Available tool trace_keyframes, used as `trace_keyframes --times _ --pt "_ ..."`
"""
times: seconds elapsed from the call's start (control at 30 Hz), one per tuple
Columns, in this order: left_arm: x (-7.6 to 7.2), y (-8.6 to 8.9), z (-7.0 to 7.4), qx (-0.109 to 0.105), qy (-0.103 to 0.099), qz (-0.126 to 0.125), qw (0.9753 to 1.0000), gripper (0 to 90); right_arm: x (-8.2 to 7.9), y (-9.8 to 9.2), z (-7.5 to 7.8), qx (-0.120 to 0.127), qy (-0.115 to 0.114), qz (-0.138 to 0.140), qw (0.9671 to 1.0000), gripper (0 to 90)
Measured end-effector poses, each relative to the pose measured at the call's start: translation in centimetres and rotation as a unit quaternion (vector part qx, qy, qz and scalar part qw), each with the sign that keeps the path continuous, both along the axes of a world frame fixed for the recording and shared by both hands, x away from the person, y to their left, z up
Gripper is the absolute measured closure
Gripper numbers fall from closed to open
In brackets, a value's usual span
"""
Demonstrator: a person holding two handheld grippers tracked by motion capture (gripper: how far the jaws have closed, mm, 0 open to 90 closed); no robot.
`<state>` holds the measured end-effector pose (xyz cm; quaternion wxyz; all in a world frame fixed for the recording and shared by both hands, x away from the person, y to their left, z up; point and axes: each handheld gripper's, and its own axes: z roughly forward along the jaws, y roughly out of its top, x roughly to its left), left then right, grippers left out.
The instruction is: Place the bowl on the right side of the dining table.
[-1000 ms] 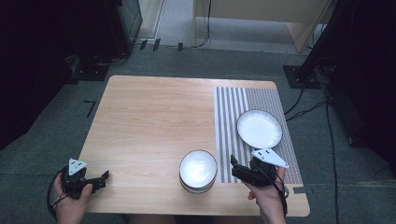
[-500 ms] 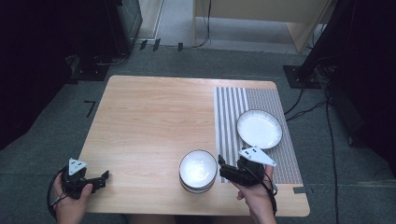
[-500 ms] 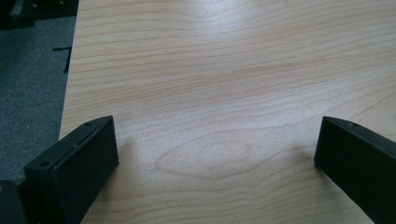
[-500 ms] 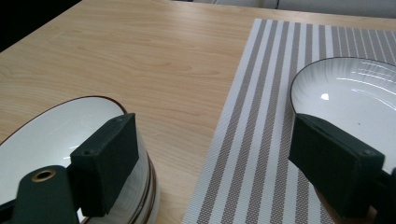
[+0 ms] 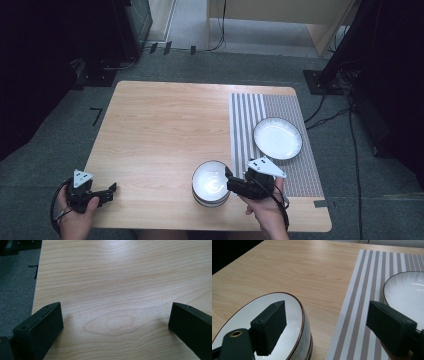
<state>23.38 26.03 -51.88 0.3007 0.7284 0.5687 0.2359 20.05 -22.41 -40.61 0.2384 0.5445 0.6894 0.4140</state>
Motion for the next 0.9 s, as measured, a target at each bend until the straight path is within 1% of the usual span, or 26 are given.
trace_keyframes --times 0.23,0.27,0.37,0.4,0.43,0.47,0.5,0.6,0.63,0.67,0.77,0.9 --pt "0.0 0.0 0.0 0.000 0.000 0.000 1.0000 0.0 0.1 1.0 -0.3 -0.005 0.004 0.006 1.0000 17.4" --pt "0.0 0.0 0.0 0.001 0.001 0.000 1.0000 0.0 0.1 1.3 -0.4 -0.006 0.005 0.003 1.0000 22.2" --pt "0.0 0.0 0.0 0.000 0.000 0.000 1.0000 0.0 0.1 1.6 -0.5 -0.009 0.005 -0.003 0.9999 24.4" --pt "0.0 0.0 0.0 0.000 0.000 0.000 1.0000 0.0 0.2 1.8 -0.6 -0.008 0.005 -0.006 0.9999 27.7" --pt "0.0 0.0 0.0 0.000 0.000 0.000 1.0000 0.0 0.2 1.8 -0.6 -0.008 0.005 -0.006 0.9999 27.7" --pt "0.0 0.0 0.0 0.000 0.000 -0.001 1.0000 0.0 0.2 2.0 -0.7 -0.006 0.008 -0.005 0.9999 30.4" --pt "0.0 0.0 0.0 0.000 0.000 -0.001 1.0000 0.0 0.2 2.0 -0.7 -0.006 0.008 -0.005 0.9999 30.4" --pt "0.0 0.0 0.0 0.000 0.000 0.000 1.0000 0.0 0.2 2.4 -0.8 -0.009 0.011 -0.011 0.9998 35.5" --pt "0.0 0.0 0.0 0.000 0.000 0.000 1.0000 0.0 0.2 2.4 -0.8 -0.009 0.011 -0.011 0.9998 35.5" --pt "0.0 0.0 0.0 0.000 0.000 0.000 1.0000 0.0 0.2 2.5 -1.0 -0.010 0.011 -0.009 0.9998 37.7" --pt "0.0 0.0 0.0 0.000 0.001 0.000 1.0000 0.0 0.2 2.7 -1.1 -0.011 0.014 -0.012 0.9998 39.2" --pt "0.0 0.0 0.0 0.000 0.000 0.000 1.0000 0.0 0.4 2.9 -1.6 -0.019 0.023 -0.018 0.9994 44.0"
